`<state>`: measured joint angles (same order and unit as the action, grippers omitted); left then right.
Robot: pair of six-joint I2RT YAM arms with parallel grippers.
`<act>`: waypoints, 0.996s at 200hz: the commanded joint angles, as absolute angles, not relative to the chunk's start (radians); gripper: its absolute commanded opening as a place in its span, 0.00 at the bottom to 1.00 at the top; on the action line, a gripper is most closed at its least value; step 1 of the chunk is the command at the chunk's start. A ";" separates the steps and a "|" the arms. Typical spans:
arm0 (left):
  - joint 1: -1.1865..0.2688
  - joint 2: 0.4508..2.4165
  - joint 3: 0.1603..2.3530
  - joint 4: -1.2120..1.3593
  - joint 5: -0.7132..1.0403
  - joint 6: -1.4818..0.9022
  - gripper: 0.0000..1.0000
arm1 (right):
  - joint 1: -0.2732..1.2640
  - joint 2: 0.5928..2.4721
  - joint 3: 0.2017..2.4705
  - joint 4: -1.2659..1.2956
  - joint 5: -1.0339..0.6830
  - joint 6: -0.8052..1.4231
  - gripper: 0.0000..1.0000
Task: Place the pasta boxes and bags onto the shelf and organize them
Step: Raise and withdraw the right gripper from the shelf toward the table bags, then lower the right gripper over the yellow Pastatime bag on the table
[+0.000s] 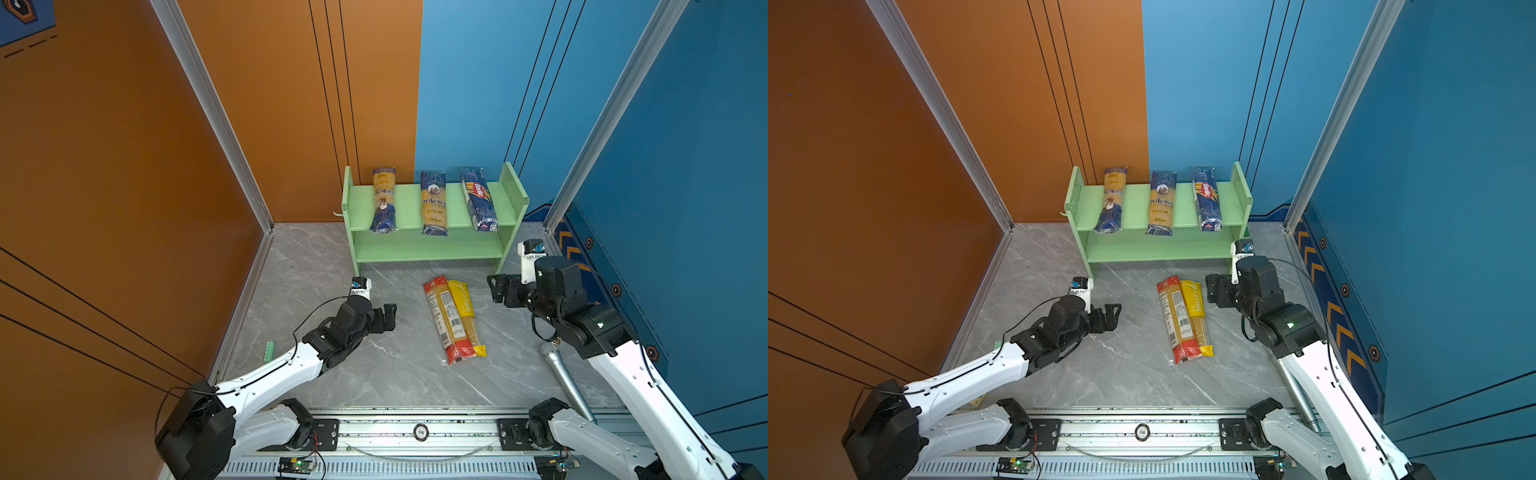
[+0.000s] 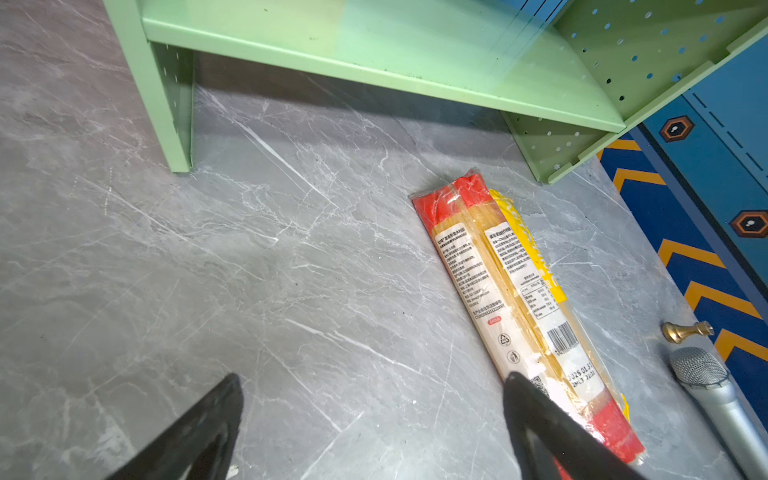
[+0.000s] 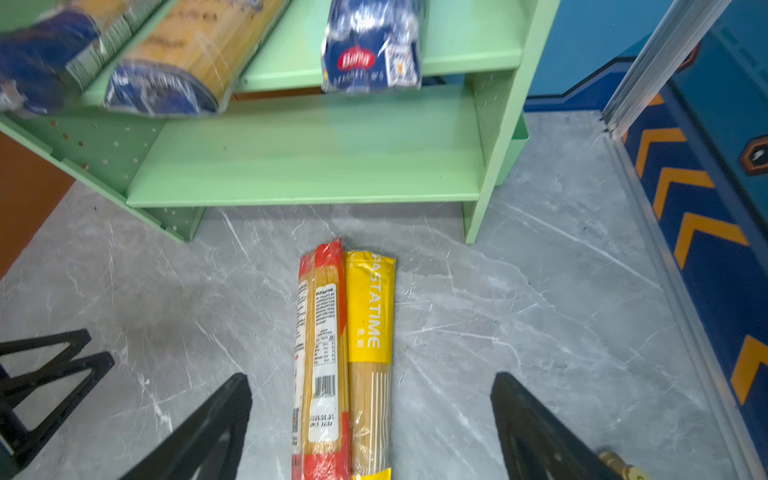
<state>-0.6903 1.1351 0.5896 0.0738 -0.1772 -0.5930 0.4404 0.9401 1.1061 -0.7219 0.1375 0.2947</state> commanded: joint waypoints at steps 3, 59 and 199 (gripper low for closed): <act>-0.705 1.143 0.601 0.092 -0.165 -0.601 0.98 | 0.498 0.922 1.034 -0.753 0.188 0.360 0.88; -0.719 1.149 0.603 0.091 -0.182 -0.608 0.98 | 0.585 0.907 0.926 -0.752 0.241 0.402 0.89; -0.774 1.186 0.601 0.089 -0.233 -0.648 0.98 | 0.674 1.042 0.709 -0.612 0.426 0.476 0.90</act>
